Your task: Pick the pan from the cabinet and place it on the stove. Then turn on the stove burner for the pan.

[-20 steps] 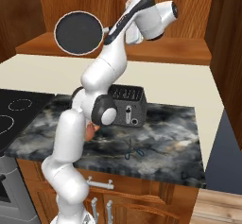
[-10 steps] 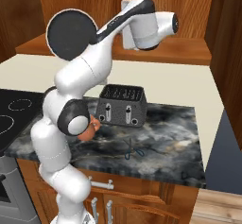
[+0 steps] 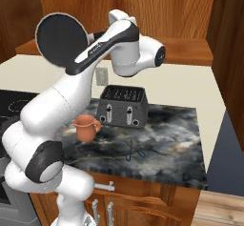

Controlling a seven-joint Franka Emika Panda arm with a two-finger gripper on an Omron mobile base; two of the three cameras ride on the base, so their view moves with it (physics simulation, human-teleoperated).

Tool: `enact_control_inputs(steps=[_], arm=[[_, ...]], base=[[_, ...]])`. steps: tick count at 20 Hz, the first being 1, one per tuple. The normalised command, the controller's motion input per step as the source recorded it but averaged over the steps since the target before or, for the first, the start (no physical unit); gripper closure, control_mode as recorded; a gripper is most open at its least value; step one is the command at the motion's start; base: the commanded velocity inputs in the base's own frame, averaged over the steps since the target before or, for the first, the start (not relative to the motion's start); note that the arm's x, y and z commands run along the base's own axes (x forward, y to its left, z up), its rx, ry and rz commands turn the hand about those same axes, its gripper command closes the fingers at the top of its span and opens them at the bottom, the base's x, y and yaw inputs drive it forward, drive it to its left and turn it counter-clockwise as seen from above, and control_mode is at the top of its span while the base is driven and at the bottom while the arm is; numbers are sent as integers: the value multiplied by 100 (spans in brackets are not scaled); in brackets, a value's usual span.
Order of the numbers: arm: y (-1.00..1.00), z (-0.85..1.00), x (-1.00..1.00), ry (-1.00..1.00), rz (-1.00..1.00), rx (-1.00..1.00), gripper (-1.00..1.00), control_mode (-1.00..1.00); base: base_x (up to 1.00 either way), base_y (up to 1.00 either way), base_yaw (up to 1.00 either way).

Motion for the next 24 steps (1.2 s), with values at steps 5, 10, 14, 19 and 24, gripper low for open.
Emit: enact_control_inputs(steps=[5, 10, 14, 19, 24], arm=[[9, 0, -72, -20, -10, 0, 100, -100], [0, -1, -68, -13, -5, 0, 100, -100], [0, -5, -58, -11, 0, 0, 100, -100], [0, -1, -39, -2, 0, 0, 100, -100], [0, 0, -14, 0, 0, 0, 100, -100]], base=[[0, 0, 0], [0, 0, 0], [0, 0, 0], [0, 0, 0], [0, 0, 0]])
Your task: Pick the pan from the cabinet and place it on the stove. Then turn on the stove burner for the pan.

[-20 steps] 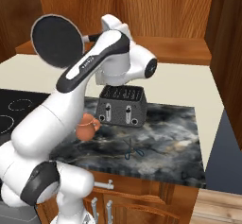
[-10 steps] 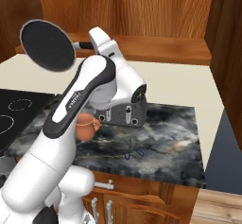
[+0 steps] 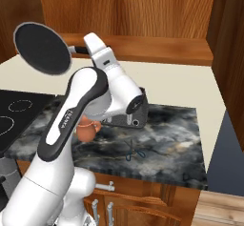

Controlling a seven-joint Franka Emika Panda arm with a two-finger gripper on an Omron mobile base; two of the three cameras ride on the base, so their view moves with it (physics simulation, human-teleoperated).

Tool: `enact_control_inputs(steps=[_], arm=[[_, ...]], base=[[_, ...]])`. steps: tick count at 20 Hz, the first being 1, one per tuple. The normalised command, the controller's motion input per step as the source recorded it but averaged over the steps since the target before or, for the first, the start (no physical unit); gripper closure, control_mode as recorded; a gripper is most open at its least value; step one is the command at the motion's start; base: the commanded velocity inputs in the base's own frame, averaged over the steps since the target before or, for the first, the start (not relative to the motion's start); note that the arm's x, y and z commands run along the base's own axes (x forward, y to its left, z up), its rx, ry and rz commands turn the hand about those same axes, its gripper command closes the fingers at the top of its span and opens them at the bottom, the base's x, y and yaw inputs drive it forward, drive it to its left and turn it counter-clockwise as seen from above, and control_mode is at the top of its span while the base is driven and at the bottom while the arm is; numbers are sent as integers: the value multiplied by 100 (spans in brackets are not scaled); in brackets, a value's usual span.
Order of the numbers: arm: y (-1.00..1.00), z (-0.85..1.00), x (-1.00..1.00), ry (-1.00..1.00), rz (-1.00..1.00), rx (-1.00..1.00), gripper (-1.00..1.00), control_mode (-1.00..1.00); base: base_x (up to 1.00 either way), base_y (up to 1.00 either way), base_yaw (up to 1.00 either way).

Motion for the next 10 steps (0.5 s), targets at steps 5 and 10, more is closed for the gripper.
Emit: enact_control_inputs(steps=[5, 10], arm=[[0, -1, -2, 0, 0, 0, 100, -100], [-3, -13, -21, 0, 0, 0, 100, -100]], base=[[0, 0, 0], [0, 0, 0]])
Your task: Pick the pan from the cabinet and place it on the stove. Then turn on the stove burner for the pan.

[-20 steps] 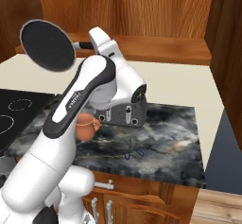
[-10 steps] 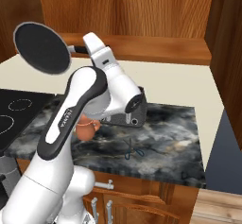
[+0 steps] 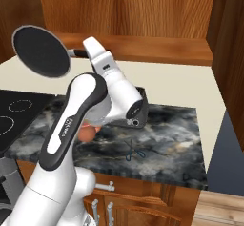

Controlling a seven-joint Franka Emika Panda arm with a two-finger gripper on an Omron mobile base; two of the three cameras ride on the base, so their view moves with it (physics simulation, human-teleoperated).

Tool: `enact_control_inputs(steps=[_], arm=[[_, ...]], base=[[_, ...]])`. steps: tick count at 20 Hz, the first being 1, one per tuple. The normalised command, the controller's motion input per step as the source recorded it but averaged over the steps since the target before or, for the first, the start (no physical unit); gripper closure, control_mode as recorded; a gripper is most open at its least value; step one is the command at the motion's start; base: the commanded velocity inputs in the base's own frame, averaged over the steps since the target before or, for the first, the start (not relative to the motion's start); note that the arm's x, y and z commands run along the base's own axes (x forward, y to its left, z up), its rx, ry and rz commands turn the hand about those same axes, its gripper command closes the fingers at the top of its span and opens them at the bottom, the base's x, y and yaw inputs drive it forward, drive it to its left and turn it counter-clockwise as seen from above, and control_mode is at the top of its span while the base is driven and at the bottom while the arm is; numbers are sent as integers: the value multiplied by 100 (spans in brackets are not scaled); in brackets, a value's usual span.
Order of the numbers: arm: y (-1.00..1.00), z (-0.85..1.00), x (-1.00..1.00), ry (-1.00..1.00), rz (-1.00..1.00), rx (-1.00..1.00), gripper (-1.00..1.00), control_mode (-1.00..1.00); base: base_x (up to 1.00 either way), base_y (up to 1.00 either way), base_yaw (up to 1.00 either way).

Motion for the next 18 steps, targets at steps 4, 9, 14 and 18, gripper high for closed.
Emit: enact_control_inputs(steps=[4, 9, 14, 18], arm=[[0, 0, 0, 0, 0, 0, 100, 100], [0, 0, 0, 0, 0, 0, 100, 100], [0, 0, 0, 0, 0, 0, 100, 100], [0, 0, 0, 0, 0, 0, 100, 100]], base=[[-47, -5, 0], [-58, 0, 0], [-64, 0, 0], [-67, 0, 0]])
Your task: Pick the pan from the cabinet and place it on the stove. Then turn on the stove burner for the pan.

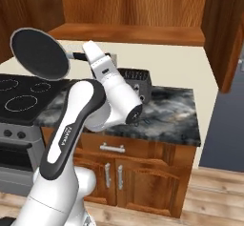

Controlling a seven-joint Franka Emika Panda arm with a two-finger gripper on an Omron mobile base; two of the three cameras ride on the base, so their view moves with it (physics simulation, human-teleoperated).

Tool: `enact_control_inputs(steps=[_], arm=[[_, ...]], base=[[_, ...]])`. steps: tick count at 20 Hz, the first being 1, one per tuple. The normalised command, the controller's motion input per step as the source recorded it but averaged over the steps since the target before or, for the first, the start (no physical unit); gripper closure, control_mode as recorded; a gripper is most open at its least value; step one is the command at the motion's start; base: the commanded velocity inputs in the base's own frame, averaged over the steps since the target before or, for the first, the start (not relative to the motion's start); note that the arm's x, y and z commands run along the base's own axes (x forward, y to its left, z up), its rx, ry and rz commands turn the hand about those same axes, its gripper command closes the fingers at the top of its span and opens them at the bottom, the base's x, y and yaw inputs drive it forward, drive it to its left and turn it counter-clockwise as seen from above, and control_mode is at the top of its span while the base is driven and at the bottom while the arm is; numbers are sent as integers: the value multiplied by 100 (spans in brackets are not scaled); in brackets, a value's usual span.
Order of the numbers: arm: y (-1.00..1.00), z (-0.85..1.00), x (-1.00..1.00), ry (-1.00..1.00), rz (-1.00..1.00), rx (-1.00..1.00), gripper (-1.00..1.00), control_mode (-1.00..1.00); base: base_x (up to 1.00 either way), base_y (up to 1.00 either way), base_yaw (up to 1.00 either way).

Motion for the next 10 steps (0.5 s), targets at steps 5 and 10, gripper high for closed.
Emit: enact_control_inputs(steps=[5, 10], arm=[[0, 0, 0, 0, 0, 0, 100, 100], [0, 0, 0, 0, 0, 0, 100, 100]], base=[[-65, 3, 0], [-59, 21, 2]])
